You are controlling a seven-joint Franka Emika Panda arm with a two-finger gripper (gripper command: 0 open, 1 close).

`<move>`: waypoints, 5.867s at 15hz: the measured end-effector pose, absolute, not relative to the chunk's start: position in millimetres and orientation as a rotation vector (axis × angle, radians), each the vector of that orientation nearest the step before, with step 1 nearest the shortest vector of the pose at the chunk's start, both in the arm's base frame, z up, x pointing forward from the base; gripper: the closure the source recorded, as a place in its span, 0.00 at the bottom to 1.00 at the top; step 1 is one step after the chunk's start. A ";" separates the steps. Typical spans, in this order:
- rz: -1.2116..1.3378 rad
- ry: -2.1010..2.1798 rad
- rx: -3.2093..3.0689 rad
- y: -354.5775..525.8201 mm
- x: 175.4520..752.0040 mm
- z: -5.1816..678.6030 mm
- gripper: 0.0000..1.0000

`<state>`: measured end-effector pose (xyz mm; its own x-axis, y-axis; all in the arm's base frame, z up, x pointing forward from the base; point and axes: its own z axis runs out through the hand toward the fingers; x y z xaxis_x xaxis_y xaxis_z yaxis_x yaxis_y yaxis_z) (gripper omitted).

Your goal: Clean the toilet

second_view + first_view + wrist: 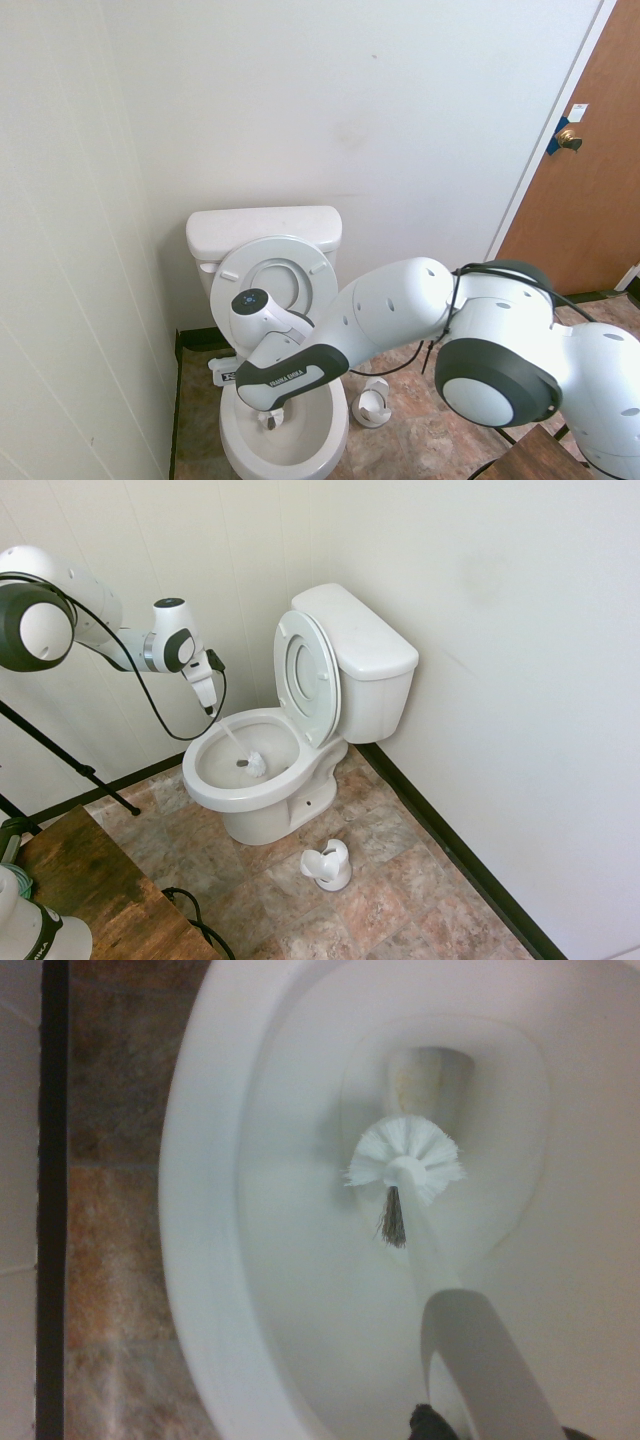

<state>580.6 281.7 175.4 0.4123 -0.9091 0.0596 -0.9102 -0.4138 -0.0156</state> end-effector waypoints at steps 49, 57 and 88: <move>0.224 -2.016 2.507 -4.8 549.9 377.4 1.00; 0.078 -2.144 2.291 -98.2 570.1 285.5 1.00; -0.373 -2.202 2.121 -195.9 680.6 -0.4 1.00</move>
